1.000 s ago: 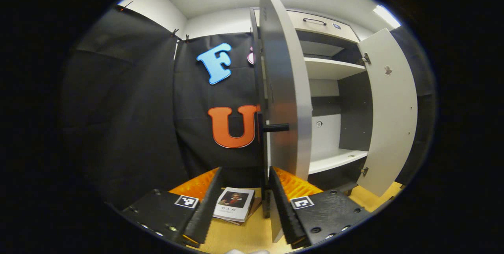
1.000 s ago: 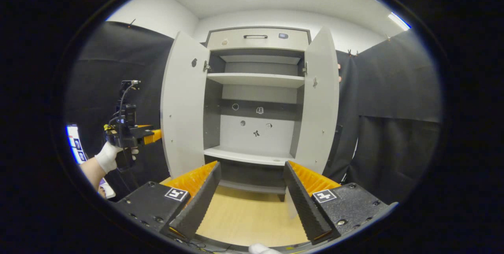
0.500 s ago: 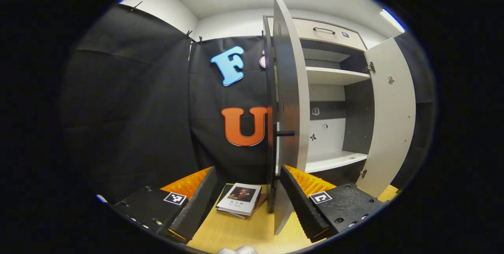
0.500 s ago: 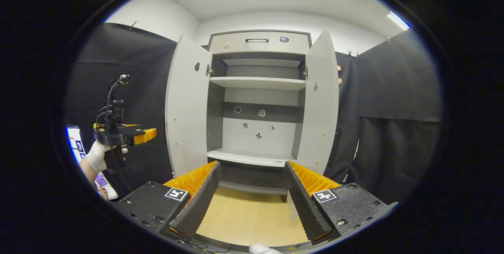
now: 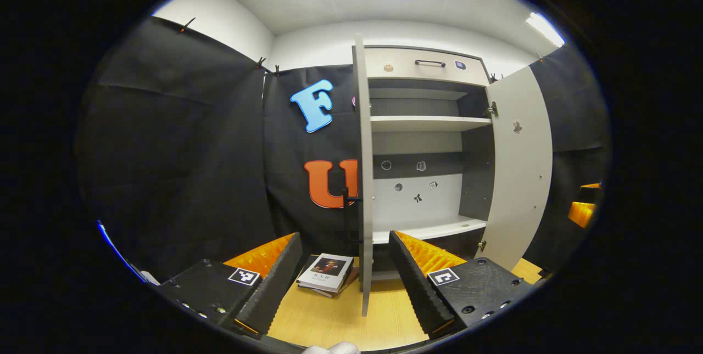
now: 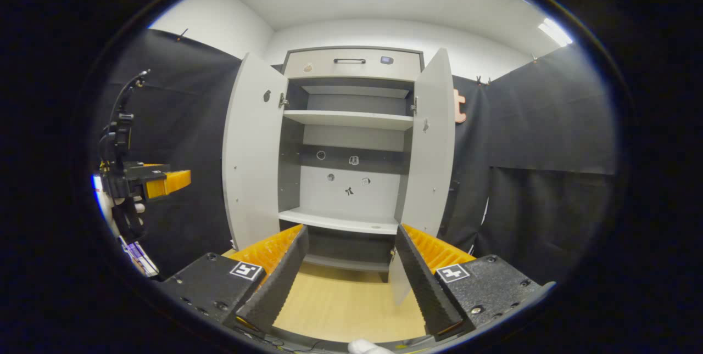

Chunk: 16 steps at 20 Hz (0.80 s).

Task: Open the right door of the double-door shoe cabinet with the right hand, and open the left door with the left hand.

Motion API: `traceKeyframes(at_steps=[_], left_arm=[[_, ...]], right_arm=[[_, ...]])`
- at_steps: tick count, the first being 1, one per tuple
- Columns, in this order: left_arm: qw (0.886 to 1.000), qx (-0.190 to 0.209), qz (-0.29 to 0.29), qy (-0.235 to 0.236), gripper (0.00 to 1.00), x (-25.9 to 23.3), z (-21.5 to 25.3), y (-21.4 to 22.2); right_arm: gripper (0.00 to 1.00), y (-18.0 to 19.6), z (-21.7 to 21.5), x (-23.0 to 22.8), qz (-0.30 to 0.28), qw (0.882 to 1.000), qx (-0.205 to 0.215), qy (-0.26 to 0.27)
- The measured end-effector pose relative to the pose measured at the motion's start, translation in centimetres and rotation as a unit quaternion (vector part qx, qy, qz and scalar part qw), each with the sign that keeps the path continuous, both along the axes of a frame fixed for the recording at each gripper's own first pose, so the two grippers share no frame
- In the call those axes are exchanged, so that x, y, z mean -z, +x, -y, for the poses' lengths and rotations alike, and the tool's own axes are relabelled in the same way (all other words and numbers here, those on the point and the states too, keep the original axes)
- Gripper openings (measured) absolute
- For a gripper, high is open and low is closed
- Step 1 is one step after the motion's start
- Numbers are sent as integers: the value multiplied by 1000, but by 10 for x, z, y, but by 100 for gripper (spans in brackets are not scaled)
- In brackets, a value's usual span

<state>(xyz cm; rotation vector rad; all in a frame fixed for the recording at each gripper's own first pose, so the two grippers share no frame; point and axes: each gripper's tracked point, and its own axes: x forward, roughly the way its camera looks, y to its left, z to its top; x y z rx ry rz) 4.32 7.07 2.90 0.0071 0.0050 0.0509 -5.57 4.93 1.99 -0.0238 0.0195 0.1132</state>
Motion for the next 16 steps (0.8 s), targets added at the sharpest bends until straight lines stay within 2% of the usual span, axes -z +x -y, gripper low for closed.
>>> traceKeyframes(at_steps=[4, 9, 16], left_arm=[[1000, 21, 5, 8, 96, 0, 47, -18], [999, 30, -2, -32, 96, 10, 92, -33], [1000, 22, -6, -22, 96, 10, 114, -37]], right_arm=[[99, 0, 19, 0, 3, 1000, 14, 3], [100, 6, 40, 6, 2, 1000, 13, 6], [100, 14, 49, 10, -5, 1000, -3, 10]])
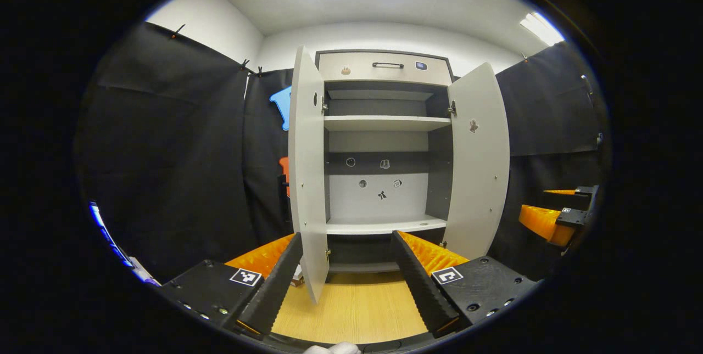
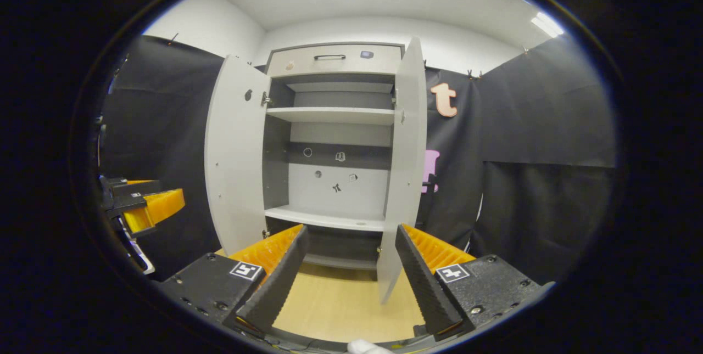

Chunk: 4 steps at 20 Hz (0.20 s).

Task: Open the right door of the double-door shoe cabinet with the right hand, and open the left door with the left hand.

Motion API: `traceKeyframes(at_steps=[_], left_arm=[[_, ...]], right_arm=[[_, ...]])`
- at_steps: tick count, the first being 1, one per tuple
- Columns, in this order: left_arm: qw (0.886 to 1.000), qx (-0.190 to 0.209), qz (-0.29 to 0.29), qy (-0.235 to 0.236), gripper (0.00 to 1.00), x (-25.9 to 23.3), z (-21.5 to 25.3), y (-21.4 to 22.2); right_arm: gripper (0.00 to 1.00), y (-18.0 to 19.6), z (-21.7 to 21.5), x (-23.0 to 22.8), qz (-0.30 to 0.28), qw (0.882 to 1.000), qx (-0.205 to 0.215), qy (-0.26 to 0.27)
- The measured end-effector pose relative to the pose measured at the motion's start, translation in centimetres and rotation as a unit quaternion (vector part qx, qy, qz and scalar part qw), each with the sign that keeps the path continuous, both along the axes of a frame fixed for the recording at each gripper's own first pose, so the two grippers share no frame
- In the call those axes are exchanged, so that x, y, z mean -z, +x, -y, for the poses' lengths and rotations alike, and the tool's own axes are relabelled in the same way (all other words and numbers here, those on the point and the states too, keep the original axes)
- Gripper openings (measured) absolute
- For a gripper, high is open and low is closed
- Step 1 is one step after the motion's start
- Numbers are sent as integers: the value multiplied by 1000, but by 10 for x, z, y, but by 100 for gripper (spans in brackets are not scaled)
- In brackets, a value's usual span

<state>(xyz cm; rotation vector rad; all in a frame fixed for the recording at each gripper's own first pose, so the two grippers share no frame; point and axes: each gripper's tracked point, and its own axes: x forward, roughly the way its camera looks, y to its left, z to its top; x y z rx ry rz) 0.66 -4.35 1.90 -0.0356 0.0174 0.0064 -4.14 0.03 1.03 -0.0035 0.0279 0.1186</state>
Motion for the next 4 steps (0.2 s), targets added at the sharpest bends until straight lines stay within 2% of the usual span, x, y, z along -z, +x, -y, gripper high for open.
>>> traceKeyframes(at_steps=[4], left_arm=[[1000, 4, -1, 6, 96, 0, 4, 0]], right_arm=[[100, 1, -1, -6, 8, 1000, 0, -4]])
